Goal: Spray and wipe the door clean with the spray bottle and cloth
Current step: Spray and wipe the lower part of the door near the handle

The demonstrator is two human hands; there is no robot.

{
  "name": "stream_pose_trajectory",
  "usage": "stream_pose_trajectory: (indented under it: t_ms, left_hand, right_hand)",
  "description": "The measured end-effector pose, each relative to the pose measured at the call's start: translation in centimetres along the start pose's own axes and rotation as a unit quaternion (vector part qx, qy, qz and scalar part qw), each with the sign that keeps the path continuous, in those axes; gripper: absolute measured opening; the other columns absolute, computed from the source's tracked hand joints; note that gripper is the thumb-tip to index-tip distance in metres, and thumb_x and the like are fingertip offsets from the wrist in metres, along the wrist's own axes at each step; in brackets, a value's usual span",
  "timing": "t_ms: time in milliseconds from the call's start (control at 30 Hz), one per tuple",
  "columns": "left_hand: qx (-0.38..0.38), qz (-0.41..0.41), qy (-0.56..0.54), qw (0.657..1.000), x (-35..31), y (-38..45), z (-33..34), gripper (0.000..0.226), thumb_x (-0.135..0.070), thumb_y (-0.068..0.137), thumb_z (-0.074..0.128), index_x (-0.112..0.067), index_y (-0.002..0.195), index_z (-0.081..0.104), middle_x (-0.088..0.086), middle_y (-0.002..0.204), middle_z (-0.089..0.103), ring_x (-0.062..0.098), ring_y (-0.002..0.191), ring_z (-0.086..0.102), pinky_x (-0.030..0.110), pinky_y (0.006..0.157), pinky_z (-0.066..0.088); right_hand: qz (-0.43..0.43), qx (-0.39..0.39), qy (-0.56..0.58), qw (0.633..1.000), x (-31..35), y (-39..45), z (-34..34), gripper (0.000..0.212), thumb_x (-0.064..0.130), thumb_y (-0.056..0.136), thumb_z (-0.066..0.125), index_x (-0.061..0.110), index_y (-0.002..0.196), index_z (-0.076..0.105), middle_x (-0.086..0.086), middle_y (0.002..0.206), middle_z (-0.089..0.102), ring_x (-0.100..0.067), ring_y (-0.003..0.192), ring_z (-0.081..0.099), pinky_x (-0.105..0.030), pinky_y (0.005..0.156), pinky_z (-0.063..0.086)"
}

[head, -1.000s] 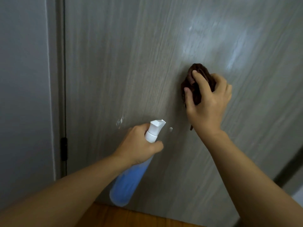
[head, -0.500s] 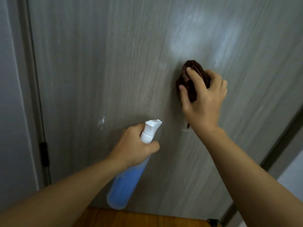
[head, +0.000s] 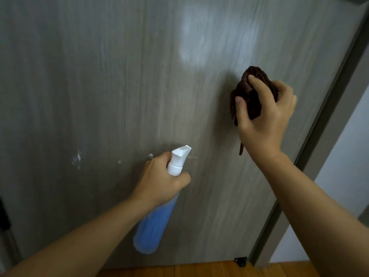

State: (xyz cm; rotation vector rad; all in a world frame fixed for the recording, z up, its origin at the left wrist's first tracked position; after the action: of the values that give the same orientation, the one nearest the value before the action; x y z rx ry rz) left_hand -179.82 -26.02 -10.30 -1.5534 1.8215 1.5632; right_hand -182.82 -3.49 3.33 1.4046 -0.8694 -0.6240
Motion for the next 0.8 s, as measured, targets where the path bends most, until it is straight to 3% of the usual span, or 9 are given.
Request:
stream_pose_trajectory:
  t_ms: [100, 200, 300, 400, 467, 567, 667, 800]
  left_hand:
    - [0.007, 0.012, -0.02, 1.0, -0.4, 0.1, 1.0, 0.014, -0.039, 0.064, 0.068, -0.032, 0.074, 0.061, -0.01, 0.054, 0.056, 0.005, 0.047, 0.046, 0.017, 0.048, 0.038]
    - [0.006, 0.036, -0.049, 0.998, -1.2, 0.4, 1.4, 0.016, -0.03, 0.067, 0.07, -0.042, 0.071, 0.06, -0.013, 0.05, 0.051, 0.003, 0.046, 0.043, 0.014, 0.047, 0.035]
    - [-0.007, 0.045, -0.066, 0.997, -1.6, 0.7, 1.7, 0.011, -0.028, 0.068, 0.072, -0.029, 0.072, 0.062, -0.011, 0.052, 0.052, 0.002, 0.047, 0.044, 0.015, 0.047, 0.036]
    - [-0.001, 0.049, -0.066, 0.997, -2.0, 0.9, 2.1, 0.023, -0.031, 0.07, 0.073, -0.012, 0.076, 0.063, -0.001, 0.056, 0.058, 0.003, 0.049, 0.047, 0.02, 0.048, 0.039]
    - [-0.001, 0.051, -0.063, 0.997, -2.3, 1.0, 2.4, 0.025, -0.032, 0.07, 0.073, -0.011, 0.076, 0.062, -0.001, 0.056, 0.057, 0.002, 0.048, 0.048, 0.019, 0.047, 0.039]
    - [-0.002, 0.054, -0.076, 0.996, -3.1, 1.0, 3.1, 0.022, -0.033, 0.071, 0.073, -0.016, 0.073, 0.06, -0.007, 0.053, 0.056, 0.002, 0.048, 0.048, 0.018, 0.046, 0.039]
    - [-0.008, 0.052, -0.083, 0.995, -3.7, 1.2, 3.5, 0.023, -0.034, 0.072, 0.073, -0.016, 0.072, 0.059, -0.004, 0.055, 0.057, 0.004, 0.049, 0.05, 0.028, 0.048, 0.042]
    - [-0.012, 0.058, -0.098, 0.993, -4.1, 1.3, 3.3, 0.026, -0.031, 0.073, 0.073, -0.011, 0.071, 0.057, -0.009, 0.053, 0.054, 0.002, 0.049, 0.048, 0.022, 0.048, 0.039]
  right_hand:
    - [-0.004, -0.004, 0.0, 1.0, -1.5, -0.2, -0.9, 0.04, 0.033, 0.096, 0.069, 0.021, 0.134, 0.067, -0.018, 0.129, 0.054, -0.036, 0.115, 0.05, -0.051, 0.099, 0.044]
    - [-0.01, -0.018, 0.002, 1.0, -2.9, -0.3, -1.8, 0.039, 0.03, 0.095, 0.071, 0.017, 0.132, 0.068, -0.02, 0.127, 0.054, -0.037, 0.113, 0.051, -0.051, 0.098, 0.044]
    - [0.007, -0.022, 0.01, 1.0, -4.6, -0.4, -2.5, 0.04, 0.027, 0.095, 0.071, 0.016, 0.134, 0.066, -0.021, 0.128, 0.053, -0.037, 0.116, 0.05, -0.044, 0.104, 0.043]
    - [0.064, 0.002, 0.032, 0.997, -6.6, -1.0, -2.9, 0.044, 0.027, 0.096, 0.071, 0.016, 0.138, 0.063, -0.017, 0.135, 0.053, -0.033, 0.125, 0.049, -0.022, 0.109, 0.035]
    - [0.087, 0.014, 0.045, 0.995, -7.5, -1.6, -2.8, 0.046, 0.025, 0.095, 0.074, 0.015, 0.139, 0.063, -0.013, 0.139, 0.055, -0.031, 0.129, 0.05, -0.016, 0.11, 0.032]
    - [0.098, 0.021, 0.051, 0.994, -8.1, -2.6, -1.9, 0.048, 0.023, 0.093, 0.077, 0.015, 0.138, 0.064, -0.01, 0.143, 0.057, -0.029, 0.131, 0.051, -0.02, 0.111, 0.034]
    - [0.106, -0.001, 0.062, 0.992, -8.2, -3.3, -0.6, 0.049, 0.022, 0.092, 0.079, 0.016, 0.138, 0.065, -0.007, 0.143, 0.058, -0.026, 0.128, 0.05, -0.016, 0.109, 0.033]
    - [0.078, -0.015, 0.042, 0.996, -7.8, -3.8, 1.3, 0.048, 0.027, 0.095, 0.074, 0.016, 0.14, 0.062, -0.011, 0.144, 0.055, -0.026, 0.122, 0.047, -0.029, 0.106, 0.036]
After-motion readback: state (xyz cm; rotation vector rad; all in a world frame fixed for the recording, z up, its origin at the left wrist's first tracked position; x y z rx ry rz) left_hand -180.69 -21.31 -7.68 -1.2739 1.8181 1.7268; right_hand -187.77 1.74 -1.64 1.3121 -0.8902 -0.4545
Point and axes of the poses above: each hand's wrist, its own y-axis towards the middle knuckle, its own z-axis out of the palm, x = y × z, the point moved 4 cm from there along y, towards the middle knuckle
